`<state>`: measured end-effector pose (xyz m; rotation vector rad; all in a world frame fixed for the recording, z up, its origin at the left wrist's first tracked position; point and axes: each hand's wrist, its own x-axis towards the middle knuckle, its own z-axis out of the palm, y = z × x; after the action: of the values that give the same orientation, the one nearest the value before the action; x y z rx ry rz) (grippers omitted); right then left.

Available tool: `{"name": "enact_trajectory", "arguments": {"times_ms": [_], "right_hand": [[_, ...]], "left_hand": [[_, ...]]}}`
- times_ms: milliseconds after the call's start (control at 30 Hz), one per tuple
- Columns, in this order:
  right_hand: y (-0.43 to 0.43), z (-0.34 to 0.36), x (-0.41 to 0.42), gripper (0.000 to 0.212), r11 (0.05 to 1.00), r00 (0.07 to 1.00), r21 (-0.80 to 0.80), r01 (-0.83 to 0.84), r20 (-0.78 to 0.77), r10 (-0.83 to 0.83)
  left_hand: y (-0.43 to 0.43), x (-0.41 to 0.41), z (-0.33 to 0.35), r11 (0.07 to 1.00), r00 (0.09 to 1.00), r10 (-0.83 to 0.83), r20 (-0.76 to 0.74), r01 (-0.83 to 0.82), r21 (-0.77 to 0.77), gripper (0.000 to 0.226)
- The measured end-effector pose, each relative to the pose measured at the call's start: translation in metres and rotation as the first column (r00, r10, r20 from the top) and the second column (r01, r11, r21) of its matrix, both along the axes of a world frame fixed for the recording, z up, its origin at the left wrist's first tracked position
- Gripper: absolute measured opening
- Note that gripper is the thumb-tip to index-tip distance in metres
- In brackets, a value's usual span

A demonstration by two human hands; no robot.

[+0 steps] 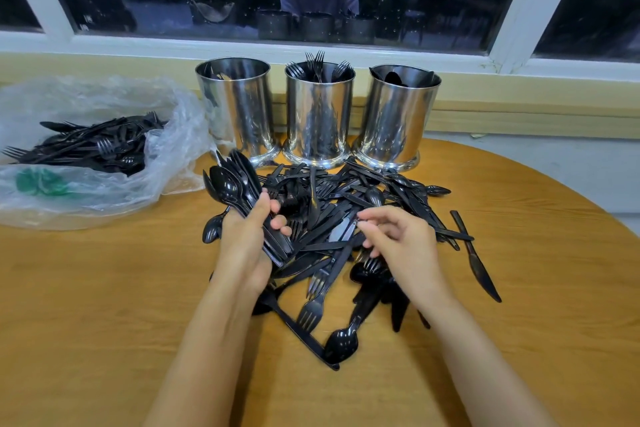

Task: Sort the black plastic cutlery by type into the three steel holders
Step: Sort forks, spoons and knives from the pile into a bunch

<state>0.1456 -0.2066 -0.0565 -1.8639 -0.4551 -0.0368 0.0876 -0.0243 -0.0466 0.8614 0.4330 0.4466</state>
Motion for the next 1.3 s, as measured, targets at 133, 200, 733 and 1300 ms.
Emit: {"name": "enact_trajectory", "arguments": {"times_ms": [133, 200, 733, 1300], "right_hand": [[0.0024, -0.0078, 0.0009, 0.017, 0.964, 0.985, -0.224, -0.142, 0.060, 0.159], [0.0036, -0.0077, -0.0004, 0.020, 0.911, 0.960, -0.332, -0.244, 0.048, 0.274], [-0.0023, -0.0091, 0.0072, 0.012, 0.781, 0.910, -0.604, -0.161, 0.215, 0.354], [-0.0015, -0.0041, 0.0037, 0.025, 0.609, 0.862, -0.736, -0.294, 0.070, 0.501]], "left_hand": [[0.0028, 0.0006, -0.0023, 1.000, 1.000, 0.015, -0.009, -0.015, 0.026, 0.009], [0.0036, 0.0006, -0.0027, 1.000, 1.000, 0.015, -0.009, -0.015, 0.026, 0.010], [0.0042, 0.0026, -0.0059, 1.000, 0.999, -0.006, -0.031, 0.007, 0.008, 0.008], [0.0034, 0.0033, -0.0082, 1.000, 0.998, -0.019, -0.058, 0.020, 0.004, 0.006]]}}
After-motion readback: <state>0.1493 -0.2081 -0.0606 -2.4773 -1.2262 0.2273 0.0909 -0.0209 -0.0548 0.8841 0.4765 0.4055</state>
